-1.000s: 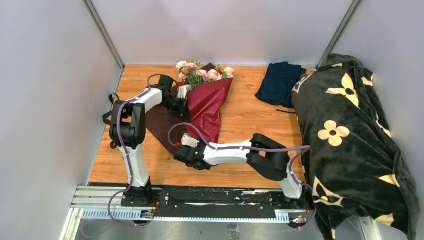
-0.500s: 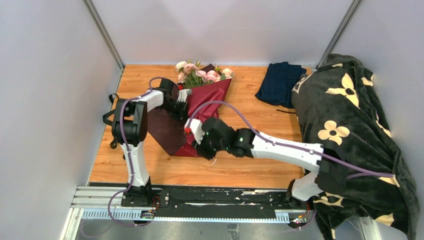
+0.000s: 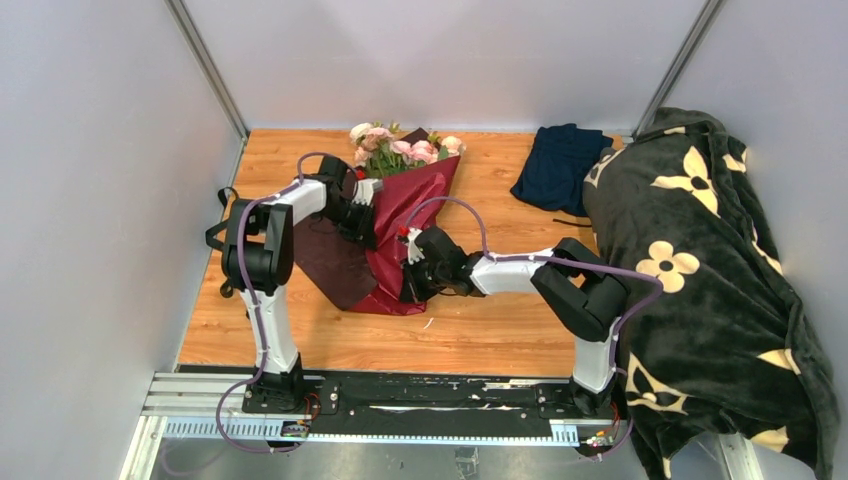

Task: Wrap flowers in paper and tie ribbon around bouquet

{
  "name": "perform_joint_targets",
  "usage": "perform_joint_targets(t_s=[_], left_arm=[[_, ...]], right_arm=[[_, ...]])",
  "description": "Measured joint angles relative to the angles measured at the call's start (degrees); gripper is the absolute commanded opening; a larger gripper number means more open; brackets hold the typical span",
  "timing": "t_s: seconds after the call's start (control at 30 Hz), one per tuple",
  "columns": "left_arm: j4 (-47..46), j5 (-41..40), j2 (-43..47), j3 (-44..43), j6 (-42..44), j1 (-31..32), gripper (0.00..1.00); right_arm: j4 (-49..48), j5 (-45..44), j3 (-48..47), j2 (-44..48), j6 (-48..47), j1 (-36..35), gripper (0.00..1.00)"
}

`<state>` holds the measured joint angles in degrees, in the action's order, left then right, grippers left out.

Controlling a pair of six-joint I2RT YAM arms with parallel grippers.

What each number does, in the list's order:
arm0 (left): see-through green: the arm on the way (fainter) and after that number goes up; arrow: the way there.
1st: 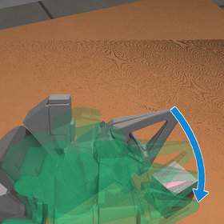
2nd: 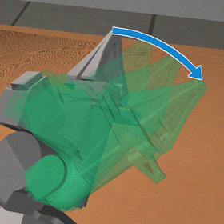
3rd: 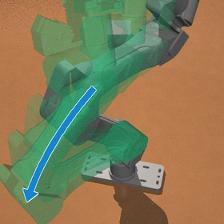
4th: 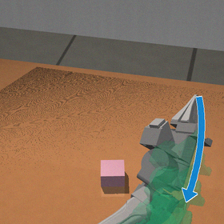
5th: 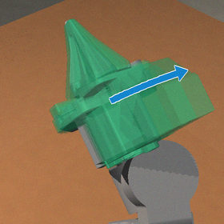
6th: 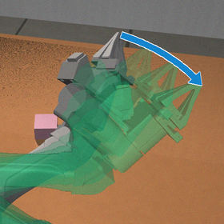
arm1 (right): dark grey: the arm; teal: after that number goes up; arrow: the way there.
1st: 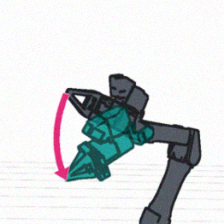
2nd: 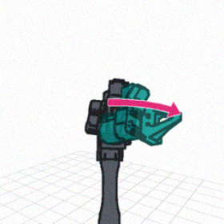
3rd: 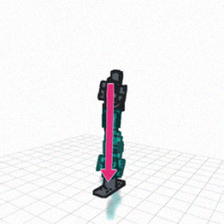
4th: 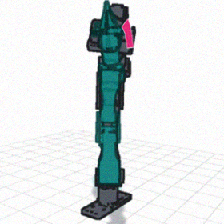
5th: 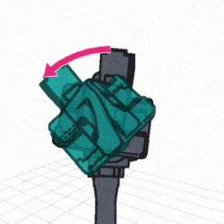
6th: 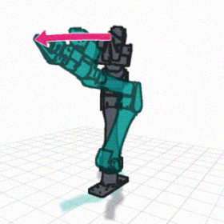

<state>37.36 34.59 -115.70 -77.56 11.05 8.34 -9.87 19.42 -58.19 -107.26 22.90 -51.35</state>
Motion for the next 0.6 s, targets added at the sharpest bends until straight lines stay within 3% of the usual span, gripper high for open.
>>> perform_joint_targets(t_s=[0.07,0.2,0.4,0.5,0.6], left_arm=[[0.98,-1.88,0.59,-0.31,0.35,0.0,0.48],[3.48,-5.16,6.69,-1.9,1.6,-0.26,0.51],[7.15,-3.48,29.2,-1.95,6.47,3.3,0.17],[10.99,0.42,37.81,2.86,14.58,11.06,0.1],[15.43,1.46,38.14,9.97,23.02,14.01,0.09]], right_arm=[[-3.43,0.87,1.81,0.0,2.4,0.31,0.0],[-8.22,1.92,4.39,0.09,6.49,0.81,0.0],[-11.41,2.84,6.03,0.0,10.36,0.85,0.0],[-11.93,3.3,6.12,-0.28,12.04,0.9,0.0],[-13.27,4.17,6.25,-1.05,14.21,0.98,0.0]])
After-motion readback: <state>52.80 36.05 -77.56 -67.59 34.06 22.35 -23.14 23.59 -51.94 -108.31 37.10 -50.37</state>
